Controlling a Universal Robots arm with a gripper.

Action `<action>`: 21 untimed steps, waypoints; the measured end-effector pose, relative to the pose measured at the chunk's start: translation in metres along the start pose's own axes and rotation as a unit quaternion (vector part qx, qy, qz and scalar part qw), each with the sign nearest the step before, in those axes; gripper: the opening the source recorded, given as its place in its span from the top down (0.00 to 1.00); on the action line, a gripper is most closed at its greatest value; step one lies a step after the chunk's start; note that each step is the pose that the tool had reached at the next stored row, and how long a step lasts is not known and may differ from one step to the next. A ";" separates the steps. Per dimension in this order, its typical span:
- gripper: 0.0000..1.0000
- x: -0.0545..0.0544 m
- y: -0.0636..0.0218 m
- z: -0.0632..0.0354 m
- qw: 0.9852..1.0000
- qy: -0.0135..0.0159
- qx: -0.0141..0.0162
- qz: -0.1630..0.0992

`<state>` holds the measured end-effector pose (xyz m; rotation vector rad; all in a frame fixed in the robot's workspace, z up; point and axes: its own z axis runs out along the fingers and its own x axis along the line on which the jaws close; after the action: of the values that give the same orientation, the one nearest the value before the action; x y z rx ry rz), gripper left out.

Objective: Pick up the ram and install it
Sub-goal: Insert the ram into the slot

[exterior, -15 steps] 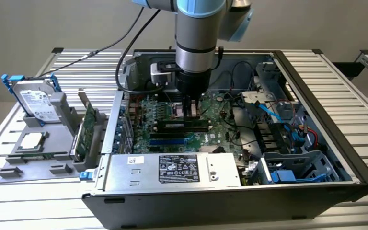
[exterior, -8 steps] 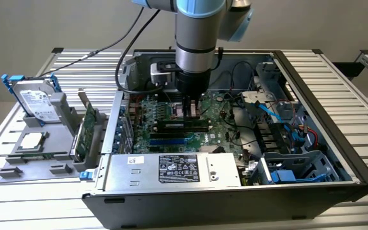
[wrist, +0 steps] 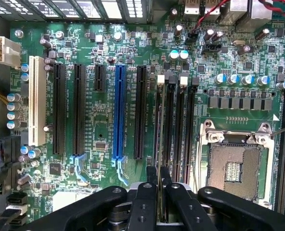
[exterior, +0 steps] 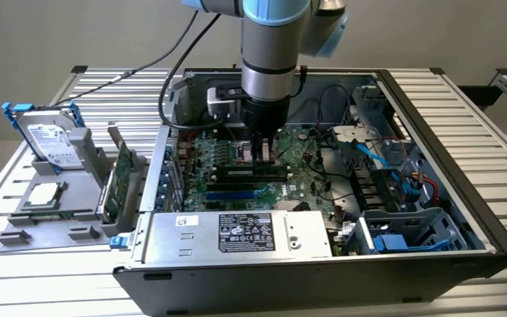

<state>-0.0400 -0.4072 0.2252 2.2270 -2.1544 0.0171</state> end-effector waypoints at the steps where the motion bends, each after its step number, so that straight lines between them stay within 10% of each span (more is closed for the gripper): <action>1: 0.86 0.000 0.0000 0.0001 1.000 0.000 0.000 0.000; 21: 0.86 0.000 -0.0001 0.0013 1.000 0.001 0.001 0.002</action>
<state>-0.0399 -0.4068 0.2238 2.2238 -2.1584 0.0200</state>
